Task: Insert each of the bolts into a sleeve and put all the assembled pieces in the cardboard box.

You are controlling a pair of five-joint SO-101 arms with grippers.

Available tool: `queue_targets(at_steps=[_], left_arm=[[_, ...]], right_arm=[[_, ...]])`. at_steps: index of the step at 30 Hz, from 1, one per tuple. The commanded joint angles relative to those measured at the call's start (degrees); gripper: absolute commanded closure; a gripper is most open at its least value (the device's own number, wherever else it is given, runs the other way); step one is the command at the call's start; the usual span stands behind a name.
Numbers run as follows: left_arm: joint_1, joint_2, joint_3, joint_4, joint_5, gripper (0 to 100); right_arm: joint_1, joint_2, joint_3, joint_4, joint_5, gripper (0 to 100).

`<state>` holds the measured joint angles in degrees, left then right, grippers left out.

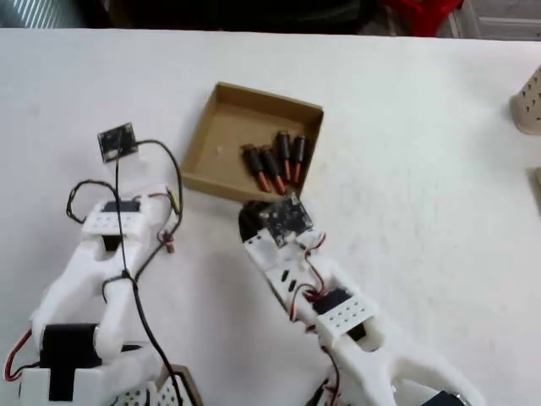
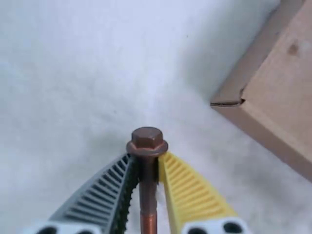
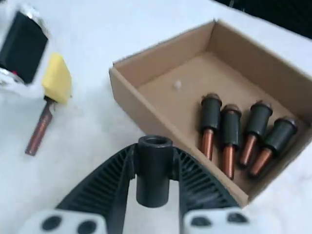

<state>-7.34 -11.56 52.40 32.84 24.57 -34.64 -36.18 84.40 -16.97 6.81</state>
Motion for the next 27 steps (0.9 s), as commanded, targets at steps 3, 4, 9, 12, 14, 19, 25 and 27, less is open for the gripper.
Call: queue_targets(at_steps=[3, 4, 9, 12, 14, 19, 25, 27], left_arm=[[-0.40, -3.47, -0.79, -1.32, -0.53, 98], [-0.40, -3.47, -0.79, -1.32, -0.53, 98], [-0.40, -3.56, -0.79, -1.32, -0.53, 98], [-0.48, -3.56, -0.79, -1.32, -0.62, 98], [-0.48, -3.56, -0.79, -1.32, -0.62, 98], [-0.48, -3.56, -0.79, -1.32, -0.62, 98], [-0.48, -3.56, -0.44, -3.87, -0.62, 98], [-0.48, -3.56, -0.44, -5.19, -0.62, 98]], right_arm=[[-3.38, -1.19, -0.09, -12.70, -0.44, 98.2], [-3.82, -1.10, -0.18, -14.20, -0.44, 98.2], [-5.23, -1.01, -0.09, -19.12, -0.44, 98.2], [-5.05, -0.57, -0.26, -21.32, -4.40, 98.3], [-5.05, 1.80, -0.70, -23.52, -10.20, 98.3], [-4.97, 14.11, -2.99, -33.54, -12.22, 98.3], [-4.88, 29.76, -2.90, -50.24, -11.78, 98.3], [-4.62, 34.15, -2.90, -55.08, -11.78, 98.3]])
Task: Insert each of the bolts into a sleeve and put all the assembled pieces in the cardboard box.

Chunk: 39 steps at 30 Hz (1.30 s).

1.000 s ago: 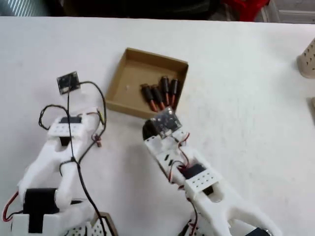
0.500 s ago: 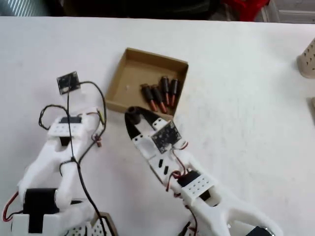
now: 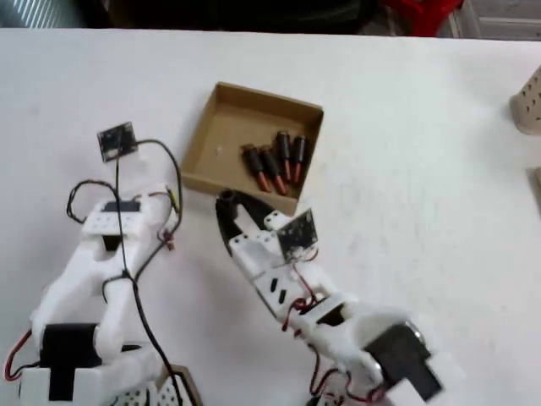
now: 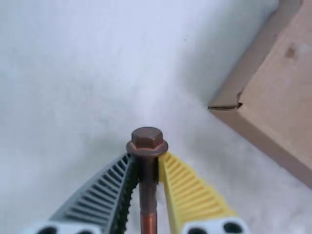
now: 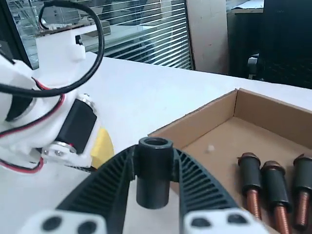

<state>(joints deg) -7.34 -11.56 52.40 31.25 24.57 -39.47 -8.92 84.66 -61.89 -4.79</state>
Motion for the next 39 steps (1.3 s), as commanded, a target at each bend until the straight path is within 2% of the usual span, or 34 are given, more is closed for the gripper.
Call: queue_targets(at_steps=[1, 8, 12, 17, 19, 24, 29, 33, 39], left_arm=[[-0.48, -3.56, -0.44, -4.31, -0.62, 98], [-0.40, -3.56, 0.35, -7.91, -0.62, 98], [-0.40, -5.58, 5.98, -18.02, -0.62, 98], [0.48, -16.13, 16.09, -28.40, -0.62, 98], [1.10, -21.32, 18.73, -29.27, -1.67, 98], [6.46, -32.31, 23.12, -29.45, -11.08, 98], [11.03, -40.92, 25.41, -29.54, -15.38, 98], [13.05, -45.76, 25.49, -30.42, -17.23, 98], [16.75, -47.60, 29.89, -38.68, -16.97, 98]], right_arm=[[0.22, 8.84, -3.16, -12.26, -0.18, 98.3], [-1.27, 19.65, -3.25, -24.04, -0.18, 98.3], [-2.15, 22.37, -3.60, -25.45, -0.18, 98.3], [-3.03, 23.16, -3.60, -25.45, -0.18, 98.3], [-3.03, 23.16, -3.60, -25.45, -0.18, 98.3], [-3.03, 23.25, -3.60, -25.19, -0.18, 98.3], [-3.03, 23.25, -3.60, -25.10, -0.18, 98.3], [-3.12, 23.25, -3.60, -25.10, -0.18, 98.3], [-3.12, 23.25, -3.60, -25.10, -0.18, 98.3]])
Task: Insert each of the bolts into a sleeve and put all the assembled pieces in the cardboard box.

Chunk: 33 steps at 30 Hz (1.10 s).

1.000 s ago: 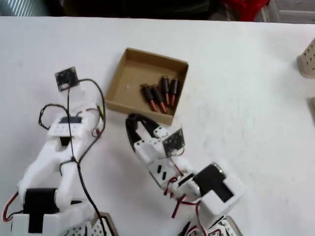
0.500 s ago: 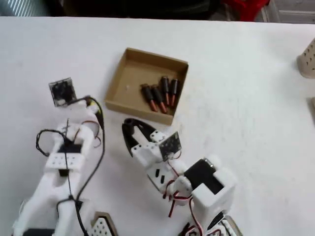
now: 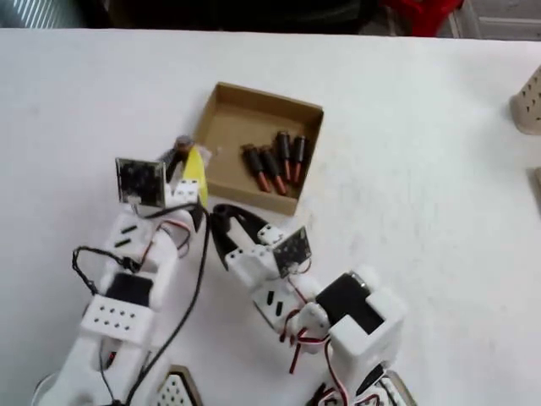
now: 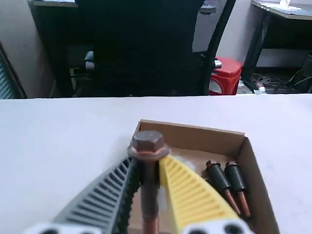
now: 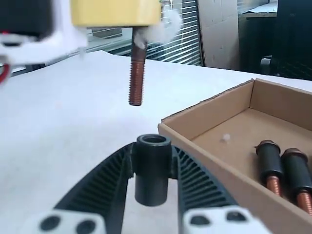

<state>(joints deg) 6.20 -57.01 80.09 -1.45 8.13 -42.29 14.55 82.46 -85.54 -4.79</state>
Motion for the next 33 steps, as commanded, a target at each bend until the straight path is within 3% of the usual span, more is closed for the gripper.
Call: queue_targets(at_steps=[1, 6, 16, 22, 29, 33], left_arm=[[4.18, -2.15, 3.87, -7.38, -0.53, 98], [5.49, -2.24, 7.74, -13.80, -0.53, 98], [5.58, -2.24, 7.74, -16.79, -0.09, 98], [3.74, -2.24, 7.65, -16.53, 13.36, 98], [2.86, -2.24, 0.79, -1.32, 13.71, 98], [2.86, -2.24, -0.09, 0.44, 13.71, 98]], right_arm=[[-0.31, -0.22, -1.41, -1.45, -0.09, 98.3], [-0.75, -0.22, -1.41, -1.36, -0.09, 98.3], [-1.45, -0.22, -2.55, 1.80, -0.09, 98.2], [-1.45, -0.22, -2.55, 1.80, -0.09, 98.2], [-1.45, -0.22, -2.55, 1.80, -0.09, 98.2], [-1.45, -0.22, -2.55, 1.80, -0.09, 98.2]])
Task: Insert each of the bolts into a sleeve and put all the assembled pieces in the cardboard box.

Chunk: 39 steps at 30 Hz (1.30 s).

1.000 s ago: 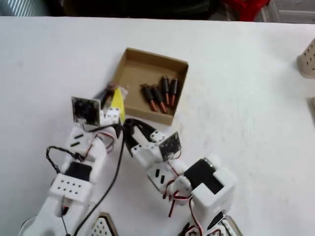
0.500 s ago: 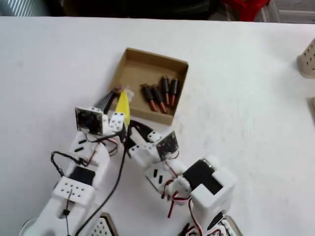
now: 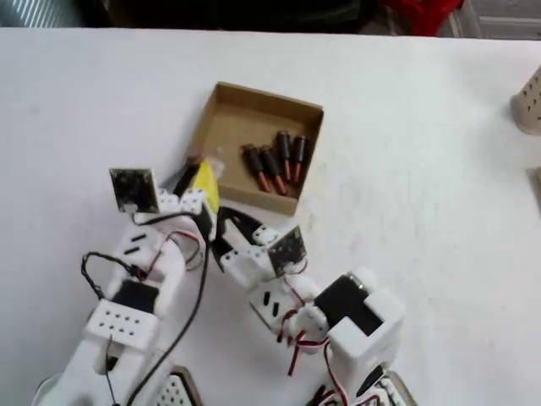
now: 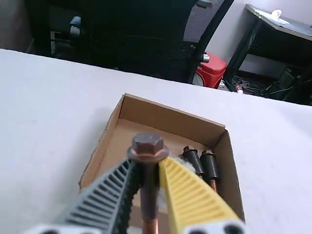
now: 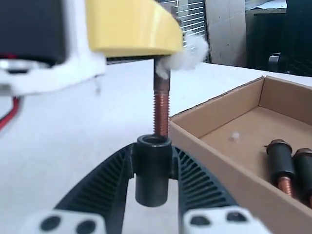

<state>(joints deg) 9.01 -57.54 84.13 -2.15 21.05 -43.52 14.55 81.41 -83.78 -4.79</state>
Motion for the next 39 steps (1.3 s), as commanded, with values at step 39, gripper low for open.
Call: queue_targets(at_steps=[39], left_arm=[[4.62, -19.74, 4.04, 4.40, -5.63, 98]], right_arm=[[-0.22, -0.13, -2.02, 1.98, -0.09, 98.2]])
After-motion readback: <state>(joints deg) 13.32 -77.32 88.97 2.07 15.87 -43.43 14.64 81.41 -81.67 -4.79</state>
